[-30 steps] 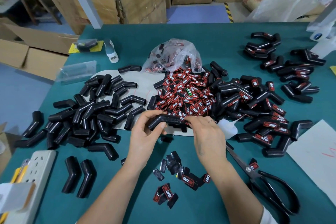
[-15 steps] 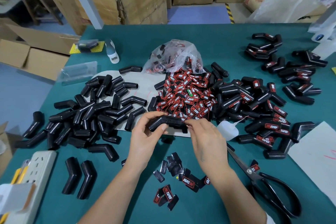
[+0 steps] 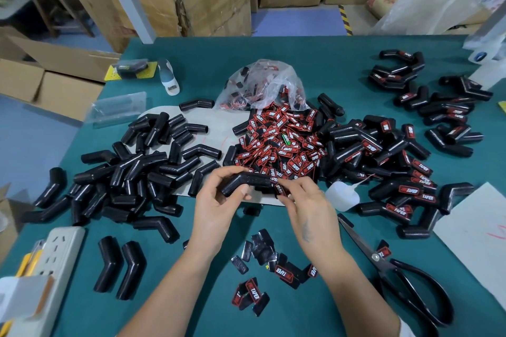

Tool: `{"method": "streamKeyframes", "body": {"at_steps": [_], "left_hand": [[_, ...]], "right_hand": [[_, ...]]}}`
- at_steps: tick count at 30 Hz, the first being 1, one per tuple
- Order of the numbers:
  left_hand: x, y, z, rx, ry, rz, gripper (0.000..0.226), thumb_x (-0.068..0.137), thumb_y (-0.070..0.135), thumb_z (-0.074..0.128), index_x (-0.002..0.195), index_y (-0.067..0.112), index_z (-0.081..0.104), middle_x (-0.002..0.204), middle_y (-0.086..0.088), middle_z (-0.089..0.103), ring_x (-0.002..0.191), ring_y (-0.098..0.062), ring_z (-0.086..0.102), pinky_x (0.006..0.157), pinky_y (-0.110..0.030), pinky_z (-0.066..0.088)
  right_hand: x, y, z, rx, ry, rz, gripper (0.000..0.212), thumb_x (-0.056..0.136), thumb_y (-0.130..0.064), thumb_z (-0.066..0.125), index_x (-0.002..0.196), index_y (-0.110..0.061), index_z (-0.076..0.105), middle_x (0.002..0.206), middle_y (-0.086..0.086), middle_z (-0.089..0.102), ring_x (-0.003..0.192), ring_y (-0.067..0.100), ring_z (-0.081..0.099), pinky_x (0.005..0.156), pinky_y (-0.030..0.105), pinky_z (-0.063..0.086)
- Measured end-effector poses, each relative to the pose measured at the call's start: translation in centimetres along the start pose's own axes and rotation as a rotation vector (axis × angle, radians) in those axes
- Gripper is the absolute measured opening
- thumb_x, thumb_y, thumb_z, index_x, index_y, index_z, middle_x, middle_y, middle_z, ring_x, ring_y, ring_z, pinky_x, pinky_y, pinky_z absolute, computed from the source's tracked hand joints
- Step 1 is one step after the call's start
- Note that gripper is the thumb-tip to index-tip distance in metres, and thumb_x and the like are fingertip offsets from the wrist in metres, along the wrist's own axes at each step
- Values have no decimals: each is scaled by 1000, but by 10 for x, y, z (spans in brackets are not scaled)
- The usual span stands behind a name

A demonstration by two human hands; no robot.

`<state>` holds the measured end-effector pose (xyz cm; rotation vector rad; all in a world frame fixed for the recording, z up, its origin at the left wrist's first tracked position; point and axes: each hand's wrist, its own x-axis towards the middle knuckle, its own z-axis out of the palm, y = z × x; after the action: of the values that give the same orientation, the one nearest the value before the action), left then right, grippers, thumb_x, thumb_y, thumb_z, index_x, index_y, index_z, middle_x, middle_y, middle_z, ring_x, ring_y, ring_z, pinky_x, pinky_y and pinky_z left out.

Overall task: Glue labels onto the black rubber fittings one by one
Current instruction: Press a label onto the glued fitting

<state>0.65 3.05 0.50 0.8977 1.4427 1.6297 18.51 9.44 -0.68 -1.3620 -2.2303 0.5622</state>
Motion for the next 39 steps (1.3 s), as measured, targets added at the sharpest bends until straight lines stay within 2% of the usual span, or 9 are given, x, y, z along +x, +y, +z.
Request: {"method": "streamKeyframes", "body": {"at_steps": [6, 10, 17, 20, 24, 28, 30, 34, 39], "left_hand": [[1, 0, 0, -29, 0, -11, 28, 94, 8, 71, 115, 25, 73, 120, -8, 73, 101, -19, 71, 83, -24, 59], [1, 0, 0, -37, -4, -13, 28, 93, 8, 71, 115, 25, 73, 120, -9, 73, 103, -21, 71, 83, -24, 59], [1, -2, -1, -27, 0, -17, 28, 93, 8, 71, 116, 25, 73, 120, -9, 73, 105, -21, 70, 83, -25, 59], [1, -3, -1, -26, 6, -18, 32, 94, 5, 71, 118, 27, 72, 119, -5, 73, 105, -18, 70, 83, -24, 59], [1, -3, 0, -30, 6, 0, 35, 96, -3, 69, 119, 22, 68, 118, -5, 73, 104, -18, 70, 83, -23, 58], [1, -3, 0, -25, -3, 2, 33, 97, -8, 68, 115, 19, 70, 119, -11, 73, 104, -21, 71, 85, -23, 57], [0, -2, 0, -24, -9, 6, 33, 97, -8, 68, 115, 19, 70, 119, -10, 74, 106, -19, 72, 87, -22, 57], [1, -2, 0, -13, -8, 5, 32, 96, -9, 68, 116, 17, 71, 120, -10, 74, 103, -17, 73, 88, -21, 57], [1, -3, 0, 19, -12, -6, 30, 96, -1, 71, 116, 21, 71, 120, -8, 74, 98, -18, 74, 87, -22, 57]], "right_hand": [[2, -2, 6, -78, 27, -40, 17, 95, -12, 76, 111, -17, 74, 95, 3, 62, 76, 31, 66, 55, 41, 55], [3, 1, 8, -33, 1, -22, 11, 98, -14, 72, 109, -14, 71, 105, 4, 62, 78, 31, 65, 59, 45, 55], [6, -7, 3, -92, 18, -127, 13, 92, -3, 76, 91, -10, 65, 91, 3, 61, 80, 27, 62, 56, 34, 48], [3, -5, 4, -74, 11, -138, 29, 89, 6, 74, 98, -16, 58, 93, -1, 55, 70, 20, 53, 56, 26, 37], [-3, 0, 6, 175, -102, -91, 34, 101, 6, 55, 125, -17, 63, 114, -2, 52, 92, 24, 66, 76, 45, 59], [-6, 2, 2, 212, -72, -67, 16, 103, -6, 62, 109, -17, 73, 107, -9, 57, 86, 7, 61, 78, 36, 56], [-6, 3, 0, 212, -82, -36, 19, 102, -4, 62, 106, -19, 72, 103, -12, 61, 86, 5, 65, 78, 38, 58], [-3, -1, -2, 67, -35, -90, 12, 96, -6, 72, 102, -17, 73, 97, -4, 67, 87, 24, 68, 74, 44, 59], [-1, -4, -4, -134, 6, -160, 29, 80, -5, 88, 86, -22, 66, 80, -10, 63, 77, 19, 61, 62, 27, 47]]}}
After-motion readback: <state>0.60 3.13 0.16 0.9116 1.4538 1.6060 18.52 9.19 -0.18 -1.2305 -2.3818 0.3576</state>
